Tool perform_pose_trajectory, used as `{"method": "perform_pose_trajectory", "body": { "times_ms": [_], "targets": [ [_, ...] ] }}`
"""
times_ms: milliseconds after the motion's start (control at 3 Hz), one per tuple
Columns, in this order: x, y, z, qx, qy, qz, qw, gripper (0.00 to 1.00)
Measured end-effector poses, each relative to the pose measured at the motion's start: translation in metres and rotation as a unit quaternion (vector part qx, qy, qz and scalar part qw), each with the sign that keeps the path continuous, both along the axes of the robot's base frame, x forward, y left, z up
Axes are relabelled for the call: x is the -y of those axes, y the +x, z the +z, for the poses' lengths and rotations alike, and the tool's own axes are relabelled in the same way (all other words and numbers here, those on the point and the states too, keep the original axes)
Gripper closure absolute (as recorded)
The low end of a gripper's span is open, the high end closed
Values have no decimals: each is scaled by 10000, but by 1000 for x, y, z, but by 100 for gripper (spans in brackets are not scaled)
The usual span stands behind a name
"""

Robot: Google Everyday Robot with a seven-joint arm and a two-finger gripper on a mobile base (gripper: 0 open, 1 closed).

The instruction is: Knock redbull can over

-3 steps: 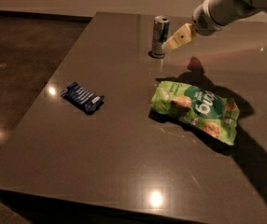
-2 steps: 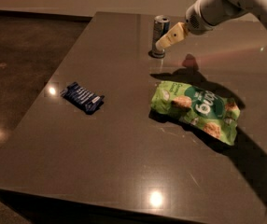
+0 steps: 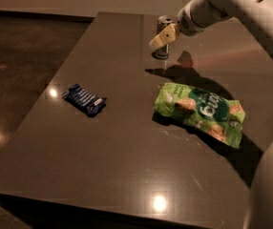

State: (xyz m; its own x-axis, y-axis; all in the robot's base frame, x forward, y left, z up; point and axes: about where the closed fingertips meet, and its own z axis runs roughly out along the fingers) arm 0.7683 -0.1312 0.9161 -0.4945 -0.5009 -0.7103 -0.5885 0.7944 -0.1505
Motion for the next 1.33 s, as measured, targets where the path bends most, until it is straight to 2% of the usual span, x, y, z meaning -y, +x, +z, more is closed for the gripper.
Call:
{"method": "perform_pose_trajectory", "body": {
  "times_ms": [667,1000,1333],
  "targets": [
    [-13,21,-3,52,110,-22,9999,0],
    [-16,28,1,97,207,-4,9997,12],
    [-19,30,4,123,346,69,9993,35]
  ]
}}
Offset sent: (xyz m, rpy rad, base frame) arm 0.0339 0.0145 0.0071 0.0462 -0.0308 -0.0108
